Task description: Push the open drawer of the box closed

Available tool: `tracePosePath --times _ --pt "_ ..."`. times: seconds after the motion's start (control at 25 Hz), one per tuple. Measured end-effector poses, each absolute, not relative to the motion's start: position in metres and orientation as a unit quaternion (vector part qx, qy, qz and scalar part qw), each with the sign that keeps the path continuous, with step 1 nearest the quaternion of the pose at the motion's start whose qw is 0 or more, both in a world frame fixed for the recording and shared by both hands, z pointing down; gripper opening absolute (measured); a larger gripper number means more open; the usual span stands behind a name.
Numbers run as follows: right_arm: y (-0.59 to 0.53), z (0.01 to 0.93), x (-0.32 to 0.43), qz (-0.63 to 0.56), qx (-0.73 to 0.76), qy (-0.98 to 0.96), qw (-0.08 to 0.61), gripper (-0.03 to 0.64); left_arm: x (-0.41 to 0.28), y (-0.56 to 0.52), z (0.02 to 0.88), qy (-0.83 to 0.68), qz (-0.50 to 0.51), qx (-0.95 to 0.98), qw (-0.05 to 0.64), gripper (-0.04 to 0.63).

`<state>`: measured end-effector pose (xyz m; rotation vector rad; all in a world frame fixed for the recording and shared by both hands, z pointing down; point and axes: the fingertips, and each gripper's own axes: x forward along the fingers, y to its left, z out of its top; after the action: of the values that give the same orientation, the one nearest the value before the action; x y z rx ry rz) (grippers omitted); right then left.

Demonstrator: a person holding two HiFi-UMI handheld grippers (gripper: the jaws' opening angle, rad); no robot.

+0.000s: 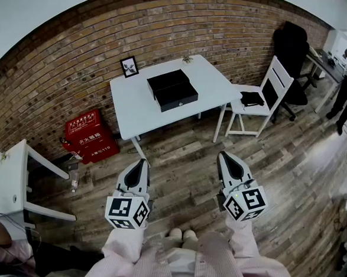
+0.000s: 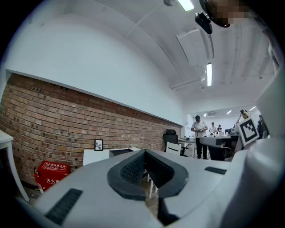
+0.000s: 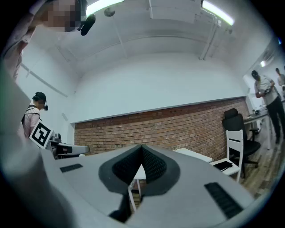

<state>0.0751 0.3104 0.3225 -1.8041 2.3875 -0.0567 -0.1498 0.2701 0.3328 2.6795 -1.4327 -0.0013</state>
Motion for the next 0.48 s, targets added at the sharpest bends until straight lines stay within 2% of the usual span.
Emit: tracePosePath --times 0.48 --pt "0.3085 0.3325 0.0803 -0.024 -0.594 0.802 0.061 0.003 -0.1403 0.2771 0.3368 -0.479 0.003 0.876 0.056 -0.005"
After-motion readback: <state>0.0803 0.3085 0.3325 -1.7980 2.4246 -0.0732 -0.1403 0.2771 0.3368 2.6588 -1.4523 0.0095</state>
